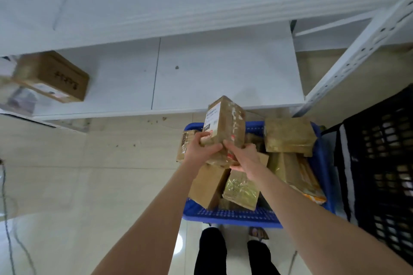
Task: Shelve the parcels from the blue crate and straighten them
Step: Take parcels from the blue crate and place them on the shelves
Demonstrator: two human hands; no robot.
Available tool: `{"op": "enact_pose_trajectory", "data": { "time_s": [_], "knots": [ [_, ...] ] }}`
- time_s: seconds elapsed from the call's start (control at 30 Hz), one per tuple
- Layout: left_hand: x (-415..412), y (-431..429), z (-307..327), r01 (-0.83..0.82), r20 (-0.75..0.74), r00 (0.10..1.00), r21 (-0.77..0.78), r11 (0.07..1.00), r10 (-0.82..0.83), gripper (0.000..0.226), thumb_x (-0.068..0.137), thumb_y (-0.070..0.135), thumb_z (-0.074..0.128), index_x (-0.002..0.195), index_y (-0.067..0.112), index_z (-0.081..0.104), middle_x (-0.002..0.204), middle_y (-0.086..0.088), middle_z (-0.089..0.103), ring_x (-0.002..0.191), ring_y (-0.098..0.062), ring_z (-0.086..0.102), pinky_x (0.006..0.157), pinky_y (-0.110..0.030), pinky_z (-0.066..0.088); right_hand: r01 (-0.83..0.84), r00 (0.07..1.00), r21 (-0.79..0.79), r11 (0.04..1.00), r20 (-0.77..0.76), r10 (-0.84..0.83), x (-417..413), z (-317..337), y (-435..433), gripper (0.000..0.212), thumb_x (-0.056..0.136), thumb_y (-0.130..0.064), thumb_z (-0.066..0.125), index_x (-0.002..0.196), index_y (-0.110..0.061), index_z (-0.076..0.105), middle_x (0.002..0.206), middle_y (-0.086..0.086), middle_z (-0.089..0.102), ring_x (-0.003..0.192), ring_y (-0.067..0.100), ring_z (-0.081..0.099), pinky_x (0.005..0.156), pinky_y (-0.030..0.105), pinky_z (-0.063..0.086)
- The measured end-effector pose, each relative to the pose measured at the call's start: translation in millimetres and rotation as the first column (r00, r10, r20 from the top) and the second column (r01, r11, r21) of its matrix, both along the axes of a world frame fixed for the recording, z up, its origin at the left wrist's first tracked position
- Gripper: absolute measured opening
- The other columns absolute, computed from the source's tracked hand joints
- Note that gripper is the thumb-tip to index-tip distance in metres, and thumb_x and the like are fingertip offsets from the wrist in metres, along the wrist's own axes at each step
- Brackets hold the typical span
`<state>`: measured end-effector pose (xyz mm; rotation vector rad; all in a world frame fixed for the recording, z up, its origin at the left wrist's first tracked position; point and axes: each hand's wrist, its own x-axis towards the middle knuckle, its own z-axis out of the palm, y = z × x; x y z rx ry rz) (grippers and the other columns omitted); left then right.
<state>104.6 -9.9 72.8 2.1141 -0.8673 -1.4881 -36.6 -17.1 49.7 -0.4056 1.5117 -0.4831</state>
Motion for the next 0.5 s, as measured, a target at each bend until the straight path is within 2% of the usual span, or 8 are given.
{"op": "enact_pose_trajectory", "data": {
  "time_s": [0.1,0.2,0.27,0.33,0.43,0.5],
  "knots": [
    [-1.3,2.3,56.0,0.002,-0.023,1.000,-0.013,1.000,-0.002,0.078,0.071,0.027,0.082,0.135,0.019,0.039,0.113,-0.002,0.060,0.098,-0.022,0.064,0.086,-0.037,0.055,-0.067,0.998,-0.056,0.996,0.001,0.067,-3.6,48.2,-1.7,0.075,0.069,-0.040,0.083,0.126,-0.008,0.046,0.117,0.010,0.061,0.097,0.022,0.065,0.076,0.039,0.060],
    [1.9,11.3,103.6,-0.011,-0.023,1.000,-0.048,0.999,0.010,0.088,0.070,0.023,0.083,0.140,0.015,0.032,0.124,-0.009,0.056,0.106,-0.024,0.061,0.092,-0.035,0.052,-0.185,0.982,-0.055,0.981,0.009,0.186,-4.4,98.4,-3.3,0.079,0.070,-0.047,0.081,0.131,-0.011,0.046,0.128,0.009,0.058,0.109,0.026,0.061,0.086,0.041,0.056],
    [2.4,17.0,131.4,0.039,0.069,0.997,-0.103,0.994,-0.032,0.107,0.052,0.042,0.087,0.140,0.023,0.030,0.126,-0.006,0.055,0.110,-0.023,0.059,0.095,-0.042,0.051,-0.291,0.956,-0.045,0.956,0.027,0.292,-2.7,133.2,-3.5,0.089,0.072,-0.056,0.076,0.142,-0.015,0.038,0.139,0.012,0.050,0.115,0.037,0.057,0.088,0.043,0.053],
    [6.9,20.0,143.3,0.078,0.194,0.980,-0.139,0.987,-0.050,0.118,0.038,0.057,0.083,0.139,0.035,0.028,0.130,-0.003,0.052,0.117,-0.023,0.053,0.097,-0.047,0.048,-0.348,0.935,-0.038,0.937,0.061,0.349,0.8,166.0,-1.2,0.099,0.069,-0.062,0.074,0.147,-0.018,0.032,0.144,0.016,0.045,0.111,0.043,0.058,0.083,0.043,0.056],
    [5.1,27.6,188.7,0.182,0.401,0.909,-0.149,0.972,-0.109,0.110,0.056,0.050,0.079,0.147,0.032,0.021,0.134,-0.006,0.040,0.126,-0.025,0.037,0.105,-0.048,0.038,-0.336,0.927,-0.060,0.940,0.154,0.341,10.4,200.8,1.1,0.099,0.065,-0.059,0.079,0.145,-0.020,0.036,0.143,0.017,0.045,0.099,0.042,0.062,0.073,0.040,0.059],
    [10.0,32.1,214.1,0.216,0.460,0.881,-0.179,0.960,-0.113,0.110,0.062,0.044,0.080,0.149,0.026,0.016,0.135,-0.007,0.036,0.128,-0.026,0.032,0.107,-0.043,0.034,-0.312,0.923,-0.095,0.945,0.203,0.326,18.4,217.9,3.1,0.085,0.066,-0.048,0.082,0.137,-0.017,0.047,0.132,0.015,0.053,0.100,0.037,0.062,0.076,0.040,0.060]
  ]
}}
